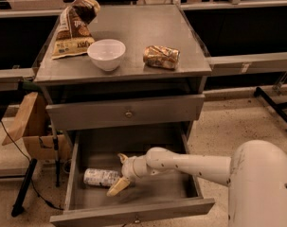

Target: Pick blue plastic bottle from middle drawer and place on counter

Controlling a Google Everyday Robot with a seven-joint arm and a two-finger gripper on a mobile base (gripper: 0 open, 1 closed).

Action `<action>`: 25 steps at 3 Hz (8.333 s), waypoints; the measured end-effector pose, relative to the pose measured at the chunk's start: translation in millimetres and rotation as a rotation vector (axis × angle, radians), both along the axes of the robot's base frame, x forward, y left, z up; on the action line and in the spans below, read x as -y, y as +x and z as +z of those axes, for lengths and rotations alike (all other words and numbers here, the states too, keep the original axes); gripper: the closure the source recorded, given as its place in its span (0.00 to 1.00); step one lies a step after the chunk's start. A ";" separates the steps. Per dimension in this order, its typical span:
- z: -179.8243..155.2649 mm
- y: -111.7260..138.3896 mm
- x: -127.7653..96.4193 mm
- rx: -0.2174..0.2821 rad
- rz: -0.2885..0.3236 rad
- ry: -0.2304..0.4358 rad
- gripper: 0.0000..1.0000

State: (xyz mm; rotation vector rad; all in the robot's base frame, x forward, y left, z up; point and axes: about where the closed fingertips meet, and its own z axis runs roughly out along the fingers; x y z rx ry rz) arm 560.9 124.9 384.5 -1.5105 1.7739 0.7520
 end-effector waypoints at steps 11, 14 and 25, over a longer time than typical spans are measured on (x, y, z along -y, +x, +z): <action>465.1 15.3 127.1 0.427 -0.118 -0.471 1.00; 557.7 55.7 125.9 0.626 -0.155 -0.497 1.00; 520.2 310.8 219.4 0.503 -0.265 -0.413 0.15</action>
Offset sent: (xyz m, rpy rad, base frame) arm -0.0091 0.0176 -0.0399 0.0443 0.0186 -0.0189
